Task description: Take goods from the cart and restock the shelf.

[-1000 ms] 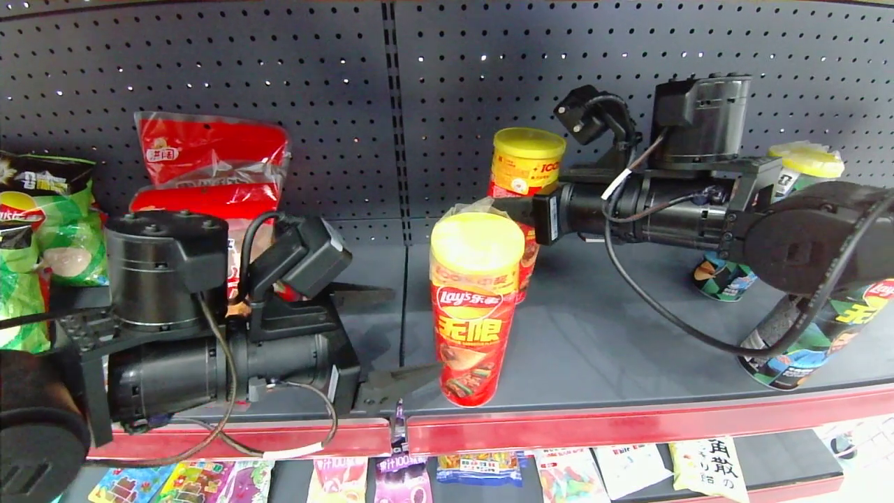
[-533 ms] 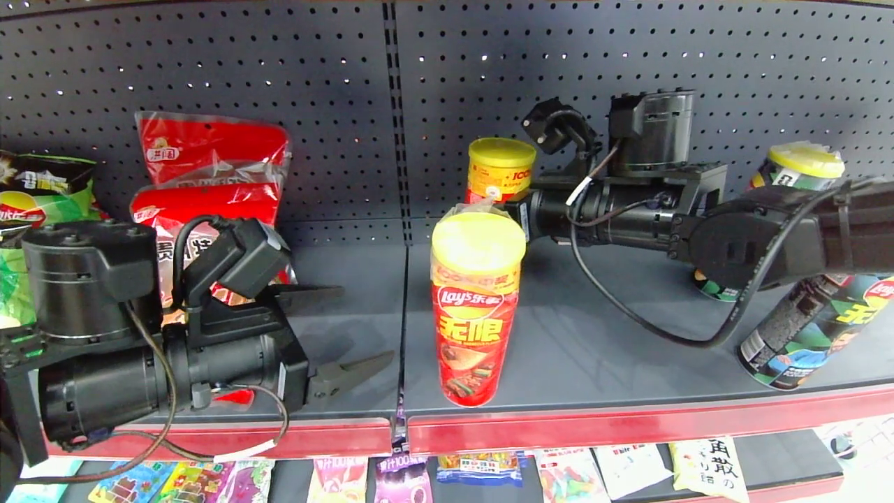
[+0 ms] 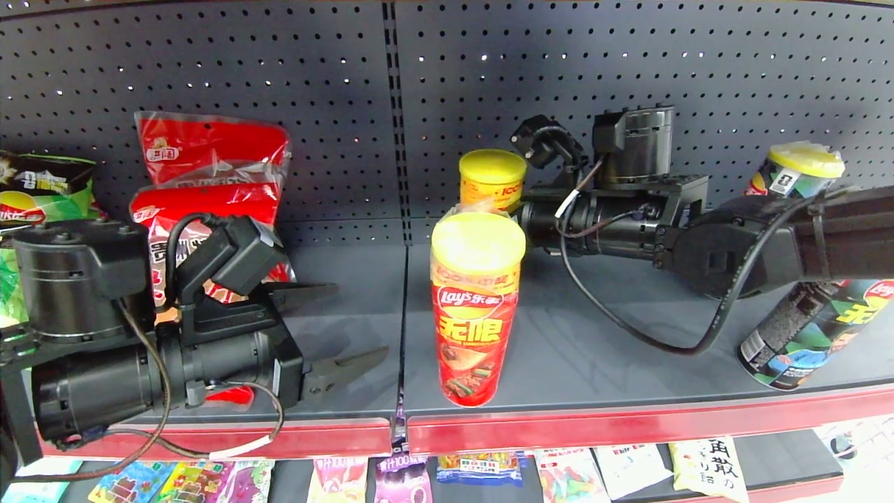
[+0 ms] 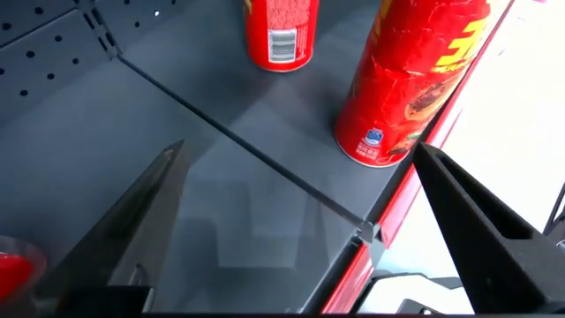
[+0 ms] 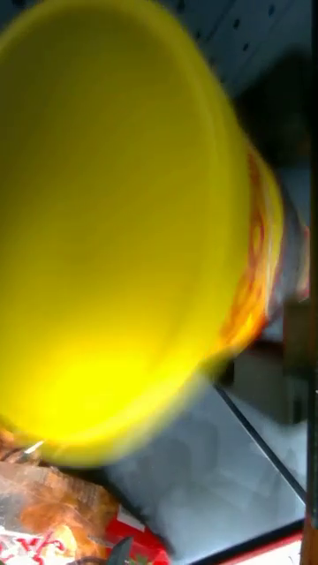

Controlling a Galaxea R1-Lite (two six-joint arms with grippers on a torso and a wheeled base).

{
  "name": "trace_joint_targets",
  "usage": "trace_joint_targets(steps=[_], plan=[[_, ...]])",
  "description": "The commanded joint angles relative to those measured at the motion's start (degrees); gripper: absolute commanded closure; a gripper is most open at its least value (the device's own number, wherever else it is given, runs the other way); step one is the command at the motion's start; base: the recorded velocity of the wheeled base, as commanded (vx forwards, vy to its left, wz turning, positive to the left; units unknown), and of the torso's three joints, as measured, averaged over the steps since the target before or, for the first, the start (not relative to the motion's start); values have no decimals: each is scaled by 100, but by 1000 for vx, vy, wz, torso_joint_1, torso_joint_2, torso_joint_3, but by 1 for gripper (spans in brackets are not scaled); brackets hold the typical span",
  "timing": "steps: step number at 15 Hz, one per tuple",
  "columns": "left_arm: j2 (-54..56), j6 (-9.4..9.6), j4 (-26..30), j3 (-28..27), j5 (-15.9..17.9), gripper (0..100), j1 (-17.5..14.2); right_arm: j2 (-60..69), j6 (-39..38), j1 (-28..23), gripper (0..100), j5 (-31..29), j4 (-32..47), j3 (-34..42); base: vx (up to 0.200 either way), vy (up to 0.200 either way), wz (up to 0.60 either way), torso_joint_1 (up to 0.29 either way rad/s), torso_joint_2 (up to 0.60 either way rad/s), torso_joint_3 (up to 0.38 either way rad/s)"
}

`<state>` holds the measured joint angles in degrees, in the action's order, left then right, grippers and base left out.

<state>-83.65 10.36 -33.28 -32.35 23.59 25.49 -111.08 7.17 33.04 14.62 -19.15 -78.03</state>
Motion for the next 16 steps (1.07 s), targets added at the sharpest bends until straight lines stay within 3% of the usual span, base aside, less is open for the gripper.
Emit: trace_joint_targets(steps=[1, 6, 11, 16], plan=[[-55, 1, -3, -17, -3, 0, 0, 183, -5, 45, 0, -11, -1, 104, 0, 0, 0, 0, 0, 0], [-231, 10, -3, -113, -83, 0, -35, 1115, -14, 54, 0, -284, -1, 1036, 0, 0, 0, 0, 0, 0], [-679, 27, -21, -526, -232, 0, -114, 2802, -5, 27, 0, -389, 17, 2741, 0, 0, 0, 0, 0, 0], [-986, 54, -21, -632, -223, 0, -97, 4007, 13, 36, 0, -354, 17, 3962, 0, 0, 0, 0, 0, 0]])
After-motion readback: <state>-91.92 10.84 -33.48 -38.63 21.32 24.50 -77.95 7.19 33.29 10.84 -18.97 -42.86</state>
